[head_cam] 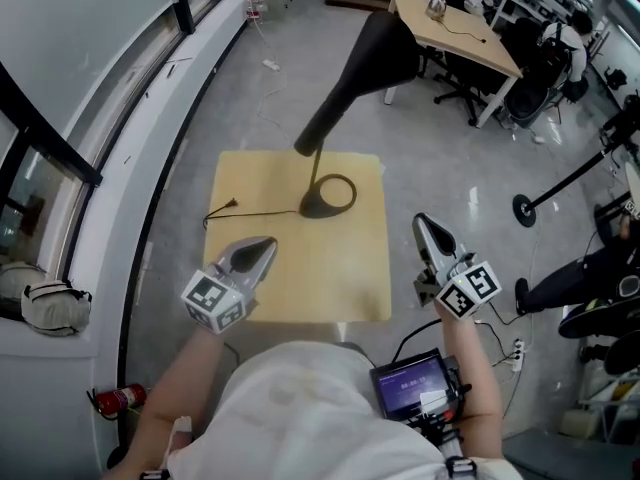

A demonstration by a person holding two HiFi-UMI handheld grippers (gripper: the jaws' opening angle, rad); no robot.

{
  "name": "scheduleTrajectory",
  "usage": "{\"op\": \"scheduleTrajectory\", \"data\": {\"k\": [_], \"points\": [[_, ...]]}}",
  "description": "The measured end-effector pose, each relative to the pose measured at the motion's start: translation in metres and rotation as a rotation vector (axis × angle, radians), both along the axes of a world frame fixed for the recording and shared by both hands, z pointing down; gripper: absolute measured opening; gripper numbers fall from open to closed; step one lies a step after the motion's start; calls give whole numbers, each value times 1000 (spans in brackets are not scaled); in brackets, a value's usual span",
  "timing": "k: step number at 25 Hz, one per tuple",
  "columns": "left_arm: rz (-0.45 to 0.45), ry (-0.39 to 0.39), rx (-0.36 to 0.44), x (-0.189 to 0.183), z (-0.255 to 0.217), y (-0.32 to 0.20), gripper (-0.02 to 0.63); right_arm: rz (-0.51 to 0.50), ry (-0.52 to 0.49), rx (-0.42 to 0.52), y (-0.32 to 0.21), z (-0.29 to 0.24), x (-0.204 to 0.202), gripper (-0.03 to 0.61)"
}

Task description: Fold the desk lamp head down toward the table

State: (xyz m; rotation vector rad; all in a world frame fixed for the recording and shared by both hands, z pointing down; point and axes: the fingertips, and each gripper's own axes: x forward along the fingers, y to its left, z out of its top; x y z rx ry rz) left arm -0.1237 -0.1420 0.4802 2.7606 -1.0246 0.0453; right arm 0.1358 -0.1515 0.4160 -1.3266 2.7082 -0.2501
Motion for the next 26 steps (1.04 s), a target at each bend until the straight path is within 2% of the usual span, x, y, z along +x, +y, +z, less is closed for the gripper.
{"op": "scheduleTrajectory", "data": {"k": [7,13,21,26], "points": [[34,21,-54,-11,21,49,2,-57,-9,-125,78,74,-66,12],[71,25,-89,-18,38,93,2,-98,-28,-149,119,88,-118,12],[57,52,-97,-24,46,122,2,-63,-36,-158,147,89,-122,12],[79,45,-129,-27,60,145,2,-79,-36,-168,158,95,-143,11]]}}
